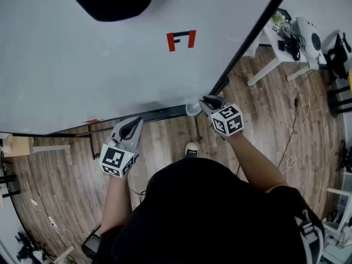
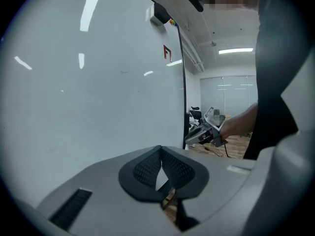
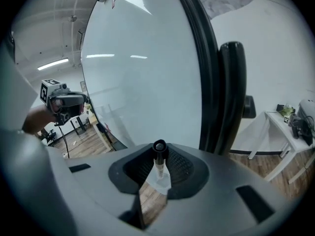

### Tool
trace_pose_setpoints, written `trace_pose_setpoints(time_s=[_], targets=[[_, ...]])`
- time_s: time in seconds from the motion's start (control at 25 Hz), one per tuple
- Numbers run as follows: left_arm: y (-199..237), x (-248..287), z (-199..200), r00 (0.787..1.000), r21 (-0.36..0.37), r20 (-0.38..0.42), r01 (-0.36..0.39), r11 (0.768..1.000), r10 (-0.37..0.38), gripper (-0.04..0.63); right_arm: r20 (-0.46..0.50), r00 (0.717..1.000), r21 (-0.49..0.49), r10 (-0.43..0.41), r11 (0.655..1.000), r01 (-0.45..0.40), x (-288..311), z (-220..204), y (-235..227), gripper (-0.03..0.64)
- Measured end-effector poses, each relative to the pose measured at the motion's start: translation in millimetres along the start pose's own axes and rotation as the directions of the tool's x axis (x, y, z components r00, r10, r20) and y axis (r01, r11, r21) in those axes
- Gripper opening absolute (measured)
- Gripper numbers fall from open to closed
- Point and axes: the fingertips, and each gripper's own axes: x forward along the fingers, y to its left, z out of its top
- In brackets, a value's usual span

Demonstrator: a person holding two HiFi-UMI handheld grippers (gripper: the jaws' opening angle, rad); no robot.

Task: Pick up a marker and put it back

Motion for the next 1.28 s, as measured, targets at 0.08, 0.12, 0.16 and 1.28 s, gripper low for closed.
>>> trace_pose_setpoints(time_s=[0.08, 0.12, 0.16, 1.28], targets=[[0.5, 0.8, -2.5, 1.0, -0.008, -0.006, -0.007, 1.0, 0.007, 0.012, -0.008, 1.0, 0.001, 0.006, 1.0, -0.006, 6.7, -5.9, -0.8, 0.063], [0.3, 1.4, -4.1, 1.0, -0.012, -0.009, -0.01, 1.0, 0.01, 0.012, -0.014, 1.0, 0.001, 0.009, 1.0, -0.009, 9.8, -9.2, -1.2, 0.063], [-0.1, 2.2, -5.9, 1.0, -0.016, -0.013, -0.012, 1.0, 0.011, 0.012, -0.02, 1.0, 0.001, 0.012, 1.0, -0.012, 12.9, -12.8, -1.6, 0.063], [-3.3, 18.1, -23.9, 0.998, -0.053, -0.051, -0.024, 0.998, 0.021, 0.011, -0.083, 0.995, -0.01, 0.051, 0.999, -0.052, 61.8, -61.0, -8.9, 0.067]])
